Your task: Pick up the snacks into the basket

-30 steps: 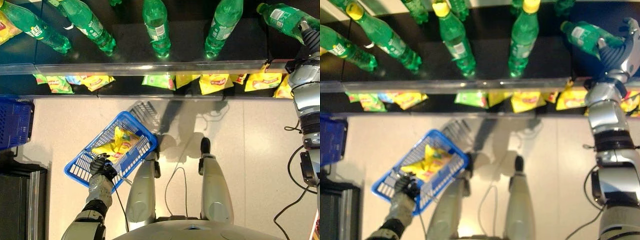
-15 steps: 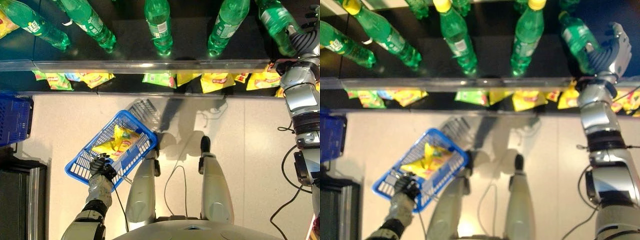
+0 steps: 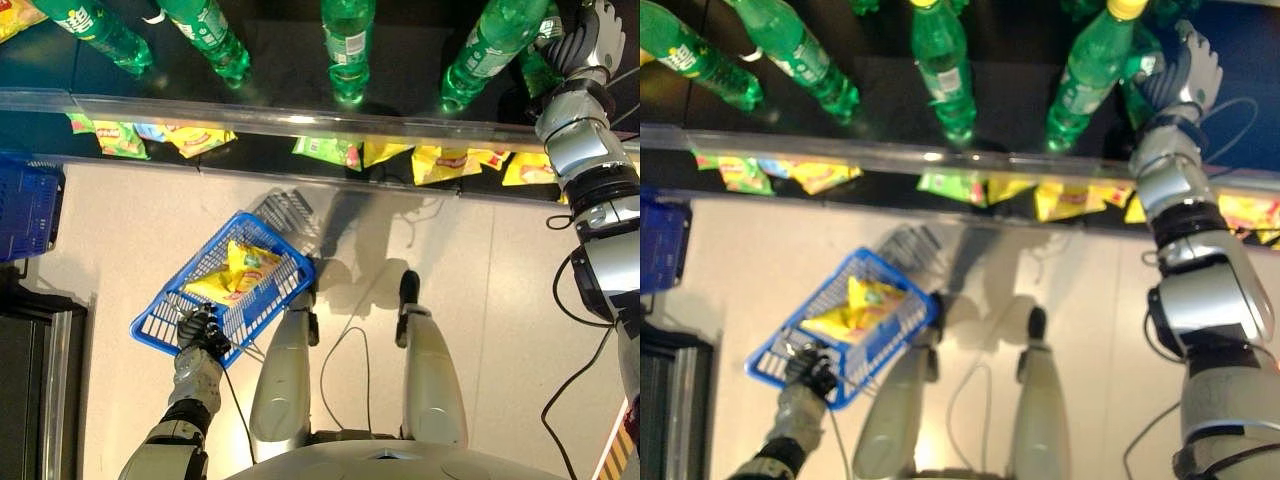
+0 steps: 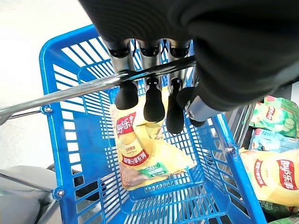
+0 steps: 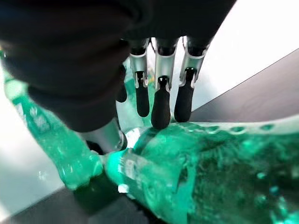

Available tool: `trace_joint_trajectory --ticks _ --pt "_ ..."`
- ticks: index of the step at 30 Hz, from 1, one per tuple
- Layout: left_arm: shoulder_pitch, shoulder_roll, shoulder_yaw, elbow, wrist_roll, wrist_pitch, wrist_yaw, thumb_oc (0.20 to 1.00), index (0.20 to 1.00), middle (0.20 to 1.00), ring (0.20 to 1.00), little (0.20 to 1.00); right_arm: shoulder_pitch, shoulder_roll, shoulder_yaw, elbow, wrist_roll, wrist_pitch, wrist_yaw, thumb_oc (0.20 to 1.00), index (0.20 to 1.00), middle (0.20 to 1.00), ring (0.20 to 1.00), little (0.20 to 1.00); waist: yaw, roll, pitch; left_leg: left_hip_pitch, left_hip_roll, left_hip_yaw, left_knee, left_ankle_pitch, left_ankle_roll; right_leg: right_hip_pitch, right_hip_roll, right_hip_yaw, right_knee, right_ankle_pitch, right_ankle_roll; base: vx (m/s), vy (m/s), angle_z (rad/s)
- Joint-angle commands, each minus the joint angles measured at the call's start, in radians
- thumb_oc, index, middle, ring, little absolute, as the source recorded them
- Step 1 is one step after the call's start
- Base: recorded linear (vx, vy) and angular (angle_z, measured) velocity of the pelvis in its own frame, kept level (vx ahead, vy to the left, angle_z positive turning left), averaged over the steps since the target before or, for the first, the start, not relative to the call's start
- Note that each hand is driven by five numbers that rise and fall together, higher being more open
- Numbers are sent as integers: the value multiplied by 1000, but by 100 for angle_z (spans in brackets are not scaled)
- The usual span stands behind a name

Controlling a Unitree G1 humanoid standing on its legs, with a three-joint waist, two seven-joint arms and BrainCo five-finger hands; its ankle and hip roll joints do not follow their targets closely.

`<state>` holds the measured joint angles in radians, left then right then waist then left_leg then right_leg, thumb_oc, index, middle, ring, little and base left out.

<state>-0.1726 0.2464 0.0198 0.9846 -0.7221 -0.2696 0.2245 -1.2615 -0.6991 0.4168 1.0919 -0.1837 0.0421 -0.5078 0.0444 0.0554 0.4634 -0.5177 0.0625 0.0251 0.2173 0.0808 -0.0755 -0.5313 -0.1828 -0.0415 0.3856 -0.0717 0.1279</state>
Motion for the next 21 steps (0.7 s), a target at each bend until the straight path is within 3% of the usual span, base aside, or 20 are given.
trace_joint_trajectory --ticks 1,6,7,8,9,21 --pt "66 72 -2 29 -4 -28 18 200 200 200 200 200 -30 7 57 57 40 -13 25 200 200 200 200 200 9 -36 -7 -7 -56 -7 61 -64 48 10 28 -9 -111 145 -19 5 14 5" --pt "63 62 -10 47 -21 -30 20 200 200 200 200 200 -56 16 79 83 40 -10 18 200 200 200 200 200 6 -39 -14 -2 -55 -3 58 -67 46 12 30 -7 -112 146 -19 0 0 0" --pt "60 60 -15 51 -20 -28 21 200 200 200 200 200 -69 18 86 90 30 -3 12 598 598 598 598 598 6 -39 -16 0 -54 -3 57 -67 45 12 31 -5 -110 146 -19 0 0 0" --pt "60 60 -15 51 -20 -28 21 200 200 200 200 200 -70 18 86 90 30 -3 11 837 837 837 837 837 6 -39 -16 0 -54 -3 57 -67 45 12 31 -5 -110 146 -19 0 0 0" --pt "60 57 -19 44 -23 -30 21 200 200 200 200 200 -77 27 85 96 36 -2 12 1000 1000 1000 1000 1000 5 -37 -16 2 -53 -2 56 -67 45 11 32 -2 -110 147 -19 0 0 0" --pt "48 61 -9 65 -35 -25 18 200 200 200 200 200 -93 88 67 160 153 -26 51 1000 1000 1000 1000 1000 3 -41 -20 11 -52 -2 52 -66 44 20 35 -2 -116 147 -22 0 0 0"
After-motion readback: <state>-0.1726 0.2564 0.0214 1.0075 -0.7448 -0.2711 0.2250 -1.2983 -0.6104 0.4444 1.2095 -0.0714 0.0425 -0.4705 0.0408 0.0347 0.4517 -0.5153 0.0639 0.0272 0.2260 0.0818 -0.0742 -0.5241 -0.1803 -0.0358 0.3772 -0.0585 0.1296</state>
